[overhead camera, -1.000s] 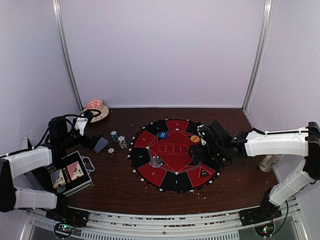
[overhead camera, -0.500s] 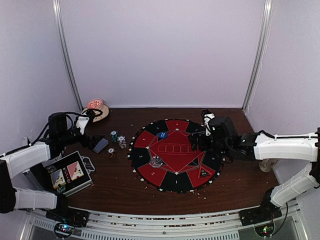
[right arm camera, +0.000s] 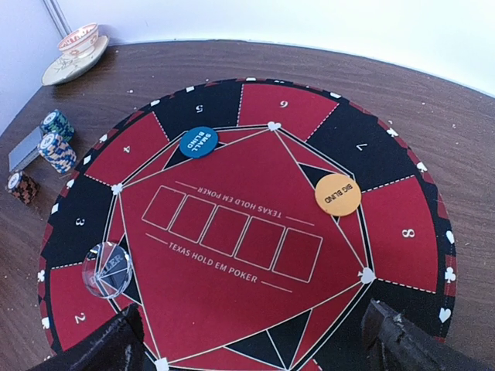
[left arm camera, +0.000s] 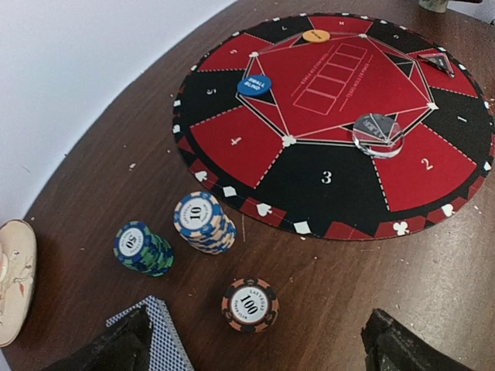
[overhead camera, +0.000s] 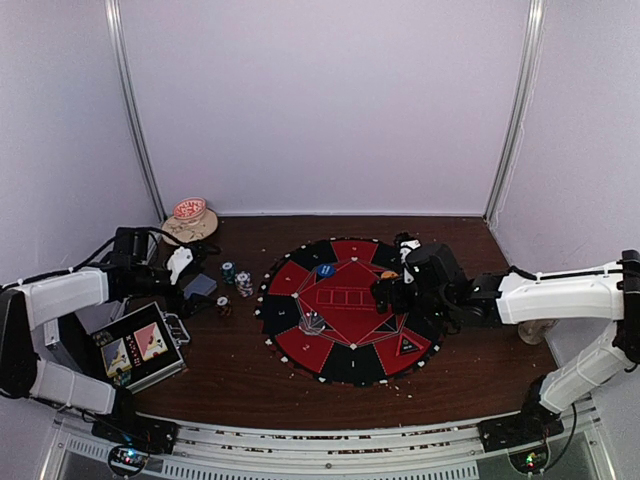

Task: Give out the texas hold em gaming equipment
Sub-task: Pick up the pile of poker chips from the pile of poker chips.

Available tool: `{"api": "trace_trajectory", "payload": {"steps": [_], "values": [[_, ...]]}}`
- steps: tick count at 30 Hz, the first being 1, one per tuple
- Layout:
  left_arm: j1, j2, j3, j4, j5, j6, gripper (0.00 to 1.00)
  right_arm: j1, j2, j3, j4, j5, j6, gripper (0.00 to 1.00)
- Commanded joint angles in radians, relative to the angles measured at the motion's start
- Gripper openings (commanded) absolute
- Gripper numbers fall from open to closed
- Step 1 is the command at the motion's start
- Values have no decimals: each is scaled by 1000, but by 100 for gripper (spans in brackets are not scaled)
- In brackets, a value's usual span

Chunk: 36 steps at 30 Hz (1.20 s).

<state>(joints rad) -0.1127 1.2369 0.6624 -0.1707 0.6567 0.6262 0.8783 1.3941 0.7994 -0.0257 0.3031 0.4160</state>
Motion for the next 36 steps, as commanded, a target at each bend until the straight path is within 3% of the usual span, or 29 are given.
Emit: {"api": "trace_trajectory", "payload": {"steps": [1, 18, 21, 27, 36], "values": [[3, 109, 94, -59, 30, 42, 97, 26, 24, -10, 19, 8, 11, 100], [3, 504, 416, -25, -176, -144, 97, 48, 105, 5, 15, 25, 2, 100], [2, 528, 452, -45, -164, -148, 95, 52, 117, 12, 10, 26, -3, 100], [-11, 499, 457, -112, -5, -88, 93, 60, 126, 20, 4, 31, -9, 100], [-86, 559, 531, -142, -61, -114, 90, 65, 136, 27, -3, 40, -14, 100]]}}
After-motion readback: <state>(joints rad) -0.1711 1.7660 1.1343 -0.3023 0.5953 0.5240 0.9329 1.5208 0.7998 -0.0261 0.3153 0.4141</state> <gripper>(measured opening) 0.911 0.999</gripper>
